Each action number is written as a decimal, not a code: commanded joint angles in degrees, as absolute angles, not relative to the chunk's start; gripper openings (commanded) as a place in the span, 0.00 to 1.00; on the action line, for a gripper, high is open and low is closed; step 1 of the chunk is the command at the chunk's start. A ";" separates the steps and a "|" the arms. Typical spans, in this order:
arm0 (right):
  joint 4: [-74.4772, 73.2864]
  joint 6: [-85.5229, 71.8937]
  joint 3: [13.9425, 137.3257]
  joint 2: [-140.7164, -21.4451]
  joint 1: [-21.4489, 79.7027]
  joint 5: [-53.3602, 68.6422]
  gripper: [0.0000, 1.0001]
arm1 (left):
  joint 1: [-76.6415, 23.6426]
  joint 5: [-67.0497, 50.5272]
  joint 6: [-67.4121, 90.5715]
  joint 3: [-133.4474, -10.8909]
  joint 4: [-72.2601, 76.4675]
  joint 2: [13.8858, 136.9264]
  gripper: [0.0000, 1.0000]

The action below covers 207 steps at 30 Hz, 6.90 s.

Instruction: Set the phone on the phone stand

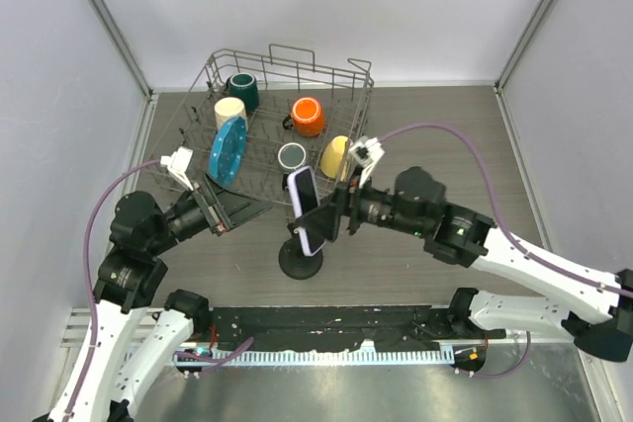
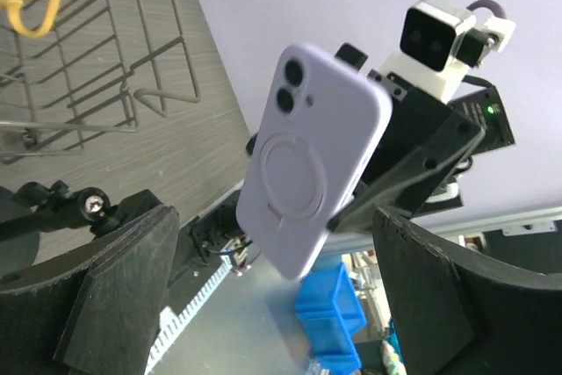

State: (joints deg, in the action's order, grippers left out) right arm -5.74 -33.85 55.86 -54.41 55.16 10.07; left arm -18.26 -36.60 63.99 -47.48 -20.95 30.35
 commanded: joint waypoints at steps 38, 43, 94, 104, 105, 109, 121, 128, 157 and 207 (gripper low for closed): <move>-13.62 -24.26 82.18 -81.12 82.00 -19.86 0.01 | -18.37 -34.19 41.40 -52.91 -40.52 27.86 0.06; -16.08 -24.00 82.26 -80.68 82.00 -20.39 0.33 | -18.28 -34.89 41.48 -52.56 -38.77 26.99 0.00; 18.10 -42.62 52.90 -51.85 69.34 -1.94 0.01 | -18.37 -46.39 75.39 -32.53 11.57 18.98 0.92; 24.16 -44.91 57.39 -59.23 69.26 3.78 0.01 | -18.46 -50.18 77.70 -34.37 18.46 19.25 0.87; 24.43 -45.00 57.65 -59.67 69.34 3.78 0.01 | -18.46 -50.97 77.78 -34.10 18.20 19.34 0.80; 26.01 -45.26 59.32 -62.13 69.26 3.17 0.01 | -18.37 -52.73 77.52 -33.31 18.02 19.16 0.69; 29.09 -47.99 61.26 -66.53 69.35 3.24 0.01 | -18.37 -53.00 74.01 -34.01 14.24 18.63 0.19; 9.70 -41.76 68.19 -66.53 68.73 1.25 0.75 | -18.46 -52.47 67.59 -36.04 5.54 18.64 0.00; -4.31 -35.94 74.00 -65.39 59.94 23.03 0.50 | -19.95 -60.29 64.16 -38.76 6.86 19.07 0.00; -35.33 -27.25 68.38 -43.41 59.77 -22.33 0.01 | -54.48 7.90 45.08 -51.15 -42.72 43.24 0.75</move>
State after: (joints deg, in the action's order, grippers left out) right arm -39.11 -29.06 66.76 -41.23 59.55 -25.28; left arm -49.50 -4.36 42.76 -48.66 -44.01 41.23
